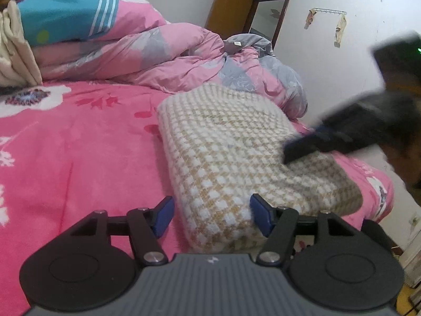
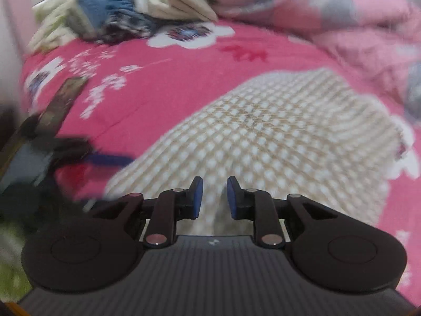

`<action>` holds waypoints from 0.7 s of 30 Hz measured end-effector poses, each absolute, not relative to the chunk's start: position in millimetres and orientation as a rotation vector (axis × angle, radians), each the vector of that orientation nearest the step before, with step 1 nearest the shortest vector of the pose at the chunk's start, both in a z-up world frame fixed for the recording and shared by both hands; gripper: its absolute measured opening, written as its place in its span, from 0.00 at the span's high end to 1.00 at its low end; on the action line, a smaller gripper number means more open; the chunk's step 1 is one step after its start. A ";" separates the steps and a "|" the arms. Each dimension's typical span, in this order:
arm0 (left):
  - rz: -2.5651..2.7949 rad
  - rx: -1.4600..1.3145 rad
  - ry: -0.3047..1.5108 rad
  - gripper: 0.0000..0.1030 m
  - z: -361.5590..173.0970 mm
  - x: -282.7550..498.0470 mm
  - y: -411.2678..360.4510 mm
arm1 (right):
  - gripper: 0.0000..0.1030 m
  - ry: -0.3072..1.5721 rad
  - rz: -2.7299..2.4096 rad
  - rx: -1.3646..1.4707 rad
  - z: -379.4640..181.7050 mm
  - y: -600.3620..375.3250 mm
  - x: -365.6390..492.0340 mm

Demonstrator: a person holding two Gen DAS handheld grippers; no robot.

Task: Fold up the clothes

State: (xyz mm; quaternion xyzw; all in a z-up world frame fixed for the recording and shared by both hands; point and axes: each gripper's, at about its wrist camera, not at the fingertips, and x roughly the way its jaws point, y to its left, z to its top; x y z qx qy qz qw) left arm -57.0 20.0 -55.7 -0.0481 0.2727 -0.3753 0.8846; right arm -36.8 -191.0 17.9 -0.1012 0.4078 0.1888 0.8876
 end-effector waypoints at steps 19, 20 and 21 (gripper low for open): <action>-0.907 -0.433 0.892 0.08 -53.7 63.5 6.7 | 0.18 0.438 0.143 1.016 -70.0 -412.9 -120.1; -0.914 -0.441 0.931 0.08 -58.8 72.9 0.5 | 0.18 0.453 0.150 1.067 -83.1 -418.4 -111.5; -0.933 -0.446 0.956 0.08 -63.3 78.0 -5.6 | 0.18 0.477 0.171 1.093 -92.9 -419.3 -100.7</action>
